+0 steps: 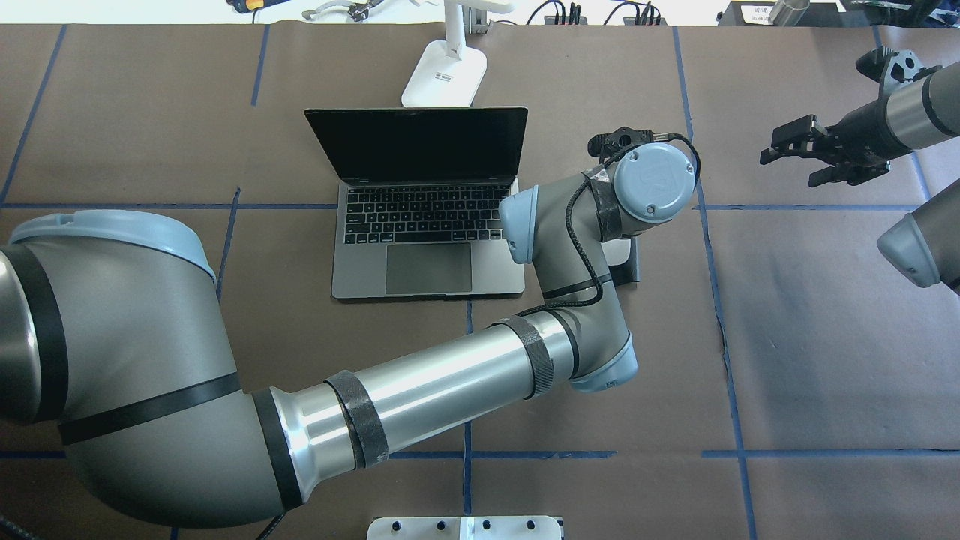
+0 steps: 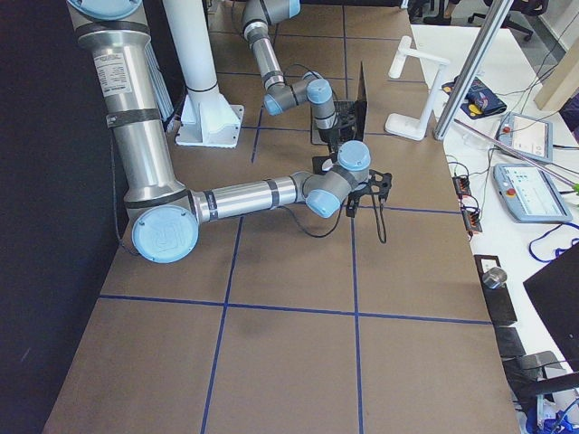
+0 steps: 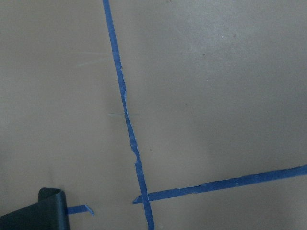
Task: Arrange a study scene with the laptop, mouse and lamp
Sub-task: 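Carry the white mouse with the left gripper over the mouse pad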
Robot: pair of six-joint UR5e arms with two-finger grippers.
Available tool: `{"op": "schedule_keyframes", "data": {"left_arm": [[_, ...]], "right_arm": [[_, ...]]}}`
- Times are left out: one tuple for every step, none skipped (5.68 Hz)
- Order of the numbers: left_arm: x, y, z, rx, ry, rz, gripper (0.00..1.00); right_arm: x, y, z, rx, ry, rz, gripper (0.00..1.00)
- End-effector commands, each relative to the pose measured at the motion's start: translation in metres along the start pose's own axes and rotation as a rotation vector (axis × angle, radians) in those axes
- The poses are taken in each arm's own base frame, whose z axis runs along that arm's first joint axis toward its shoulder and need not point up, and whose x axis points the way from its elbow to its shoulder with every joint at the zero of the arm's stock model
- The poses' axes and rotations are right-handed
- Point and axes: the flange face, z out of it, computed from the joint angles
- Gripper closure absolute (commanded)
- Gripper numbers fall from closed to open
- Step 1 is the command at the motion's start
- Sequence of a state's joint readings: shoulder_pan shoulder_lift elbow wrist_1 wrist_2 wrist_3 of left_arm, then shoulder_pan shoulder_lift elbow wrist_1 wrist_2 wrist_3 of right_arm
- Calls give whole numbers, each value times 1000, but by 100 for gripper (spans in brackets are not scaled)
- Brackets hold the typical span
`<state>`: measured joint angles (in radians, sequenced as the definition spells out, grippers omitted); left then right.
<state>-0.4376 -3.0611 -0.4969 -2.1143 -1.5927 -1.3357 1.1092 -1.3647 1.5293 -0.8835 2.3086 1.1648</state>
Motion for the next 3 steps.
{"op": "schedule_keyframes", "data": {"left_arm": [[-8, 1, 12, -1, -29, 16, 90], [-8, 1, 12, -1, -29, 16, 82], [-8, 1, 12, -1, -29, 16, 38]], "right_arm": [[-4, 0, -1, 2, -5, -2, 0], [-5, 0, -1, 1, -6, -4, 0], [-7, 1, -2, 1, -8, -2, 0]]}}
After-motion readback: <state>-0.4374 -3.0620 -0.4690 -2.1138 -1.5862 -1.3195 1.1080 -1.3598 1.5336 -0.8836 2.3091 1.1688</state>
